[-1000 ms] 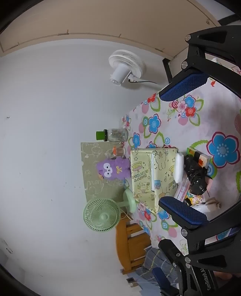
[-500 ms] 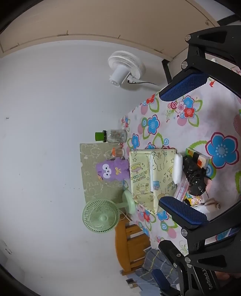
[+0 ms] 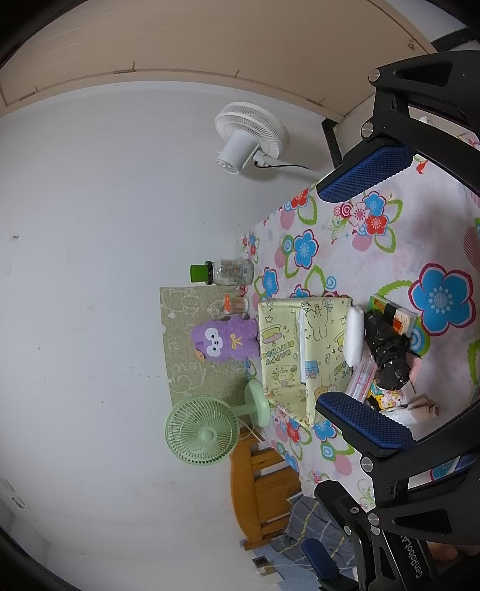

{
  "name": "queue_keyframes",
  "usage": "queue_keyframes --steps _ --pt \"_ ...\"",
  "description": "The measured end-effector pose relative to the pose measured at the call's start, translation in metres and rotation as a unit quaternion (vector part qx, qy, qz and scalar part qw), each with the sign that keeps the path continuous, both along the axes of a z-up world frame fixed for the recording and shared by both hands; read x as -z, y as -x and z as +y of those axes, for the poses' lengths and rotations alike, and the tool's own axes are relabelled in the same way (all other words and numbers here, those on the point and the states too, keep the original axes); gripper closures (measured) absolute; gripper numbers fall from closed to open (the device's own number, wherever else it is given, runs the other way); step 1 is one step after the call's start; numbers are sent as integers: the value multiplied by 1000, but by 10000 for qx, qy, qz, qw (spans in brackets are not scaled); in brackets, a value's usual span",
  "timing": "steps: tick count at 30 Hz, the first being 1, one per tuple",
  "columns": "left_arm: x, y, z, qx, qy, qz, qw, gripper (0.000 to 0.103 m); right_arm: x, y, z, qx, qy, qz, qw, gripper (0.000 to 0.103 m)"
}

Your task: Organize soft objects

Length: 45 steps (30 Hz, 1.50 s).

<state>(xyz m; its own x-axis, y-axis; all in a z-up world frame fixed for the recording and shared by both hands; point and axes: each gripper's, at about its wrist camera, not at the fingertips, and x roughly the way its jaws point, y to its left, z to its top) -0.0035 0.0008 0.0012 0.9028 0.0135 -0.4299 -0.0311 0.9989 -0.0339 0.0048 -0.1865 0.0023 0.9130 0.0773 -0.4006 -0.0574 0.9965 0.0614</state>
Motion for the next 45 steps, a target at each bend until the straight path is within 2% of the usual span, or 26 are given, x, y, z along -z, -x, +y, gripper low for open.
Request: queue_keyframes --steps 45 --pt "1 -1 -3 46 119 34 9999 0 -2 3 -3 75 -28 -2 10000 0"
